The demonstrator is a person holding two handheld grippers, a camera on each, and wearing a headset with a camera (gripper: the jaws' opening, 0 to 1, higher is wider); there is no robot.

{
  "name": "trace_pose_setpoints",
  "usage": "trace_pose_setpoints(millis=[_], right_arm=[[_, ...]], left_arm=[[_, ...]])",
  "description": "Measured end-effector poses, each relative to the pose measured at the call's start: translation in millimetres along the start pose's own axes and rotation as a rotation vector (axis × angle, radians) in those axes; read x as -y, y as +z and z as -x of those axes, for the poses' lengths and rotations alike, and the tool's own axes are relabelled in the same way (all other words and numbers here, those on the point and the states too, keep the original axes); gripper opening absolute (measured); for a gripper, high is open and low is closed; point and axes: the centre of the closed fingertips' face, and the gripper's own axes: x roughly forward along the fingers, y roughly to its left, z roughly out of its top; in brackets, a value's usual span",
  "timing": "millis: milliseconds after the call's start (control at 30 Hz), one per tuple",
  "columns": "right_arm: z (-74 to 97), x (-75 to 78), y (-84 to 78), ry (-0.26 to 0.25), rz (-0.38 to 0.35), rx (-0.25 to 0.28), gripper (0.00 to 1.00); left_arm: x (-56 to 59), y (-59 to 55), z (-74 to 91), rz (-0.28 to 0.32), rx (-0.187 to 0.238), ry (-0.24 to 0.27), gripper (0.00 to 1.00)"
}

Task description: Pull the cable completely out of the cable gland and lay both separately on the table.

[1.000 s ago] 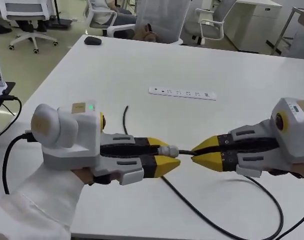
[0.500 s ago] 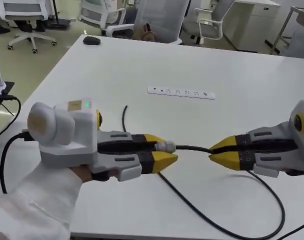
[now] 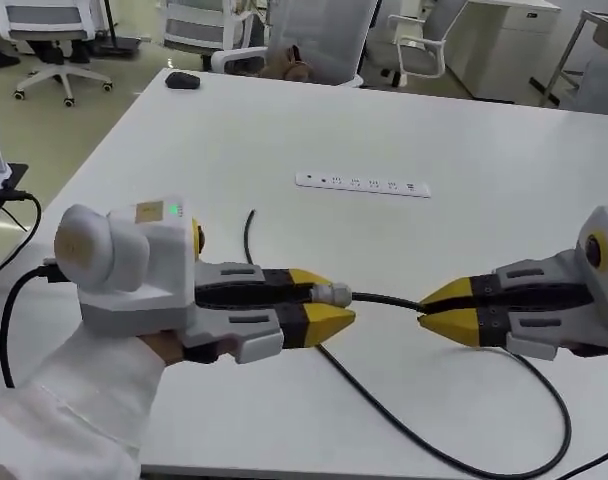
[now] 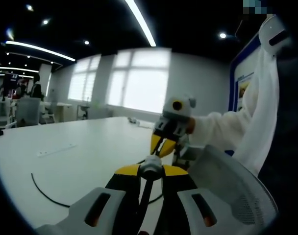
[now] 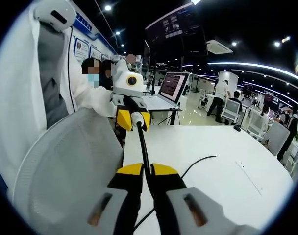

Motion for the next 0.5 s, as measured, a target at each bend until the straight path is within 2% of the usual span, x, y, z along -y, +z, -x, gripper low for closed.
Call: trace_pose_setpoints(millis=[33, 100, 300, 500], right_arm=[[-0.1, 1.6, 2.2, -0.007, -0.016, 0.006, 0.09], [-1.0, 0.3, 20.0, 0.005, -0.015, 0.080, 0.17], [-5.6, 8.3, 41.1, -0.019, 0.023, 0.124, 0.27], [-17.0, 5.7, 45.2, 0.006, 0.035, 0.136, 0.26]], left_arm=[[2.6, 0.0, -0.9, -0.007, -0.002, -0.009, 0.17], [4.1, -0.6, -1.8, -0.016, -0.006, -0.014, 0.17], [4.1, -1.6, -2.0, -0.012, -0.009, -0.016, 0.17], [2.1, -0.7, -0.8, -0.011, -0.004, -0.007, 0.17]])
